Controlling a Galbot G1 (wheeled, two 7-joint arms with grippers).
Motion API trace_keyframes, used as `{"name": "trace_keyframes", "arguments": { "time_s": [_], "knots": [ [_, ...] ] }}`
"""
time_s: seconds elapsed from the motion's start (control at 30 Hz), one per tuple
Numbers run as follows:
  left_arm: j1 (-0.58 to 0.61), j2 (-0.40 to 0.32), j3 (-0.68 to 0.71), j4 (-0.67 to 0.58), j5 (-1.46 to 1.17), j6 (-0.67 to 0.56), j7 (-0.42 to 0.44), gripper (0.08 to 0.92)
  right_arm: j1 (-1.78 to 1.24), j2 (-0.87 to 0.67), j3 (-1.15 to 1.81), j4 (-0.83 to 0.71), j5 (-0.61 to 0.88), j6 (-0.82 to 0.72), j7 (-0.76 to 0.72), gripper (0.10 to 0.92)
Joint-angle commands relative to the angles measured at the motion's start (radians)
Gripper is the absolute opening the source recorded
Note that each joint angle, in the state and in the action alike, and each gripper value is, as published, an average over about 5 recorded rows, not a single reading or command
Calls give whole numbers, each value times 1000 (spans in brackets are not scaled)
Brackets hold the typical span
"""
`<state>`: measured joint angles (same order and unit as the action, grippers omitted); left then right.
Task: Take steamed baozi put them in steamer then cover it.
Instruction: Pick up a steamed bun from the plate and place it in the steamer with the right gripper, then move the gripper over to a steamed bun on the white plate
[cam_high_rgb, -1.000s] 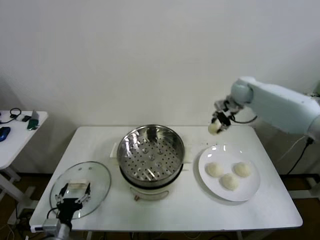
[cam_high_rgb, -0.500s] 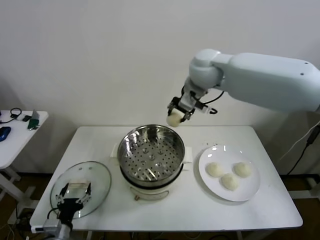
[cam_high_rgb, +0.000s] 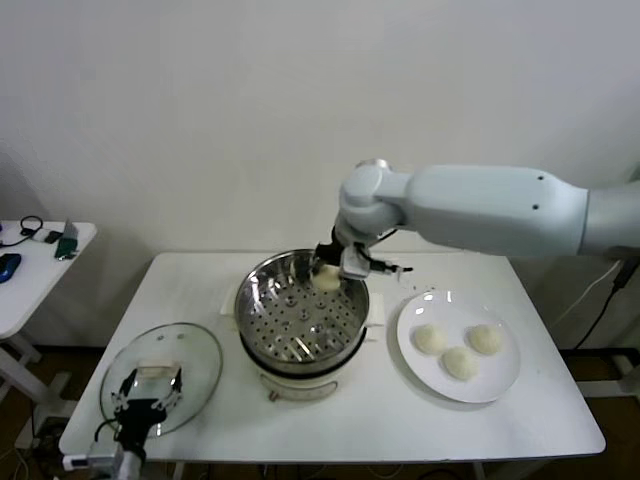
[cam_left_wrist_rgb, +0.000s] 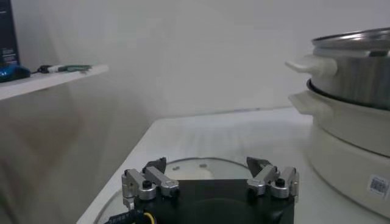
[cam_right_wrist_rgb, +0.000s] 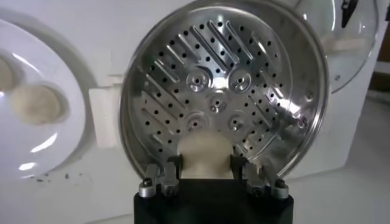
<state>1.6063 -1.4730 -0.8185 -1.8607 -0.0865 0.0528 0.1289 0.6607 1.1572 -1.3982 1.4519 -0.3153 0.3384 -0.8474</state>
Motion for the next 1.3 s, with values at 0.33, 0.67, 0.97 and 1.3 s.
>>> {"name": "trace_keyframes", "arguments": {
  "time_s": [0.33,0.67,0.97,1.3],
  "knots": [
    [-8,-1,-1,18,0,-3,-1,823,-197,98,57,-195,-174,41,111,551],
    [-16,1,-2,26,0,-2,0,823,-215,129,68,-260,-150,61,112,600],
    [-20,3,-2,28,3,-2,0,823,-103,108,33,-265,127,58,40,806],
    [-25,4,-5,23,21,-3,3,823,301,-51,-225,-229,1028,-226,-283,823]
  ]
}}
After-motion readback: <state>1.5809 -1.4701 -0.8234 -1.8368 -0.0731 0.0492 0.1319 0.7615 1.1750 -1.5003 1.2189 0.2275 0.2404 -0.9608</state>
